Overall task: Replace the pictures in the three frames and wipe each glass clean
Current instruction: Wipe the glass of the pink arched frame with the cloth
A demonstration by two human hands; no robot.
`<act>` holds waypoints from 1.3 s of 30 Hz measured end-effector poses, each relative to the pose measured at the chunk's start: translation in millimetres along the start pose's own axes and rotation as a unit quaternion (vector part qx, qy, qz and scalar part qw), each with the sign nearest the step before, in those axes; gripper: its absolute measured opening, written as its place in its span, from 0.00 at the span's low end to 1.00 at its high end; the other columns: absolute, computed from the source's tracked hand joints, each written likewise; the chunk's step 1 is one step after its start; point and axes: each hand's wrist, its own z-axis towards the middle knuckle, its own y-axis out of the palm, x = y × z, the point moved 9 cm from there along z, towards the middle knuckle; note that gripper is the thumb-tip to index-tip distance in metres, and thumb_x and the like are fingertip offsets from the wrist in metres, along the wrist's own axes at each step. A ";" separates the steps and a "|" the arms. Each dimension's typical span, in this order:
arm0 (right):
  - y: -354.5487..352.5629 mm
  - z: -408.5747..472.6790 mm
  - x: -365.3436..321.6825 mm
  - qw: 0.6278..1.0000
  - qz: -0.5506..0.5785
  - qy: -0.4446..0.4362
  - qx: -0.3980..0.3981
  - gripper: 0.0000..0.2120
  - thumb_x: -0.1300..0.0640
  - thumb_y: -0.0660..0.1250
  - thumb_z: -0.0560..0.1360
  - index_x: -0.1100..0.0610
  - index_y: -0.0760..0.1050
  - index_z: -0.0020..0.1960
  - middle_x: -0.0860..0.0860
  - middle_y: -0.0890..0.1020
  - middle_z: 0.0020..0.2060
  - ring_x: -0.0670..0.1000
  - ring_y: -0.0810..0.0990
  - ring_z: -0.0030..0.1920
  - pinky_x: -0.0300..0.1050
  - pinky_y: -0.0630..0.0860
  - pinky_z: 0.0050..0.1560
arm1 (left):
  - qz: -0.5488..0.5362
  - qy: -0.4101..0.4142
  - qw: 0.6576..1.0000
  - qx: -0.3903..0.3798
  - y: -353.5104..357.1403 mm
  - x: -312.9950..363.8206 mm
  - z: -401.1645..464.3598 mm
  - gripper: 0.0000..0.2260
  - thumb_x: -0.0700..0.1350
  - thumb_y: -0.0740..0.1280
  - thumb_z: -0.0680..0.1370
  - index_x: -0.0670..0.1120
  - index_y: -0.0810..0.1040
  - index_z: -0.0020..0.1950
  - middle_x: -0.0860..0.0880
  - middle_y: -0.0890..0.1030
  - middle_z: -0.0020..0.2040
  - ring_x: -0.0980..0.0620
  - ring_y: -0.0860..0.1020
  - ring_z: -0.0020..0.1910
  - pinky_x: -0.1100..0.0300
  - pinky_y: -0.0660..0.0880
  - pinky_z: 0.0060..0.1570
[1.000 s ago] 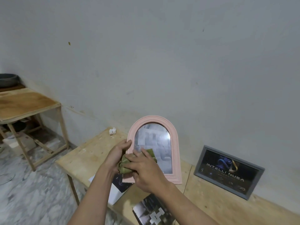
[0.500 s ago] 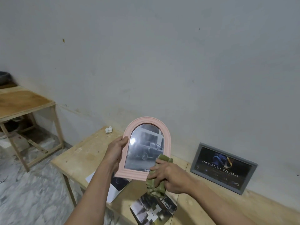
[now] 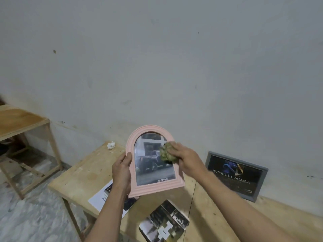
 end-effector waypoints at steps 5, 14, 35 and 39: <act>62.9 -59.5 13.5 0.998 -0.035 0.017 -0.040 0.23 0.66 0.63 0.76 0.50 0.71 0.69 0.46 0.63 0.72 0.50 0.63 0.74 0.38 0.51 0.75 | -0.029 0.003 0.998 0.056 -23.5 -12.2 6.0 0.11 0.45 0.67 0.81 0.46 0.81 0.63 0.46 0.84 0.57 0.43 0.82 0.56 0.46 0.75 0.63; 83.1 -78.5 -72.1 0.996 -0.027 0.044 0.075 0.31 0.74 0.65 0.66 0.48 0.77 0.63 0.46 0.77 0.65 0.48 0.75 0.66 0.38 0.55 0.70 | -0.014 0.019 0.999 0.044 7.0 -16.8 -5.0 0.16 0.45 0.65 0.82 0.43 0.76 0.69 0.50 0.79 0.59 0.50 0.77 0.58 0.58 0.72 0.59; 24.0 35.6 -86.0 0.993 -0.003 -0.078 0.082 0.29 0.70 0.58 0.69 0.51 0.74 0.67 0.49 0.69 0.71 0.55 0.61 0.75 0.48 0.49 0.75 | -0.031 -0.031 0.996 -0.080 52.9 -9.7 -22.1 0.18 0.56 0.62 0.82 0.45 0.85 0.57 0.41 0.86 0.53 0.44 0.84 0.52 0.48 0.77 0.56; 53.5 9.7 -97.2 0.991 0.016 -0.131 -0.007 0.27 0.70 0.59 0.73 0.50 0.73 0.68 0.45 0.69 0.72 0.46 0.58 0.75 0.43 0.42 0.76 | -0.090 -0.085 0.990 -0.075 42.4 -9.0 -6.4 0.26 0.64 0.62 0.79 0.42 0.85 0.54 0.39 0.86 0.52 0.40 0.84 0.53 0.46 0.77 0.59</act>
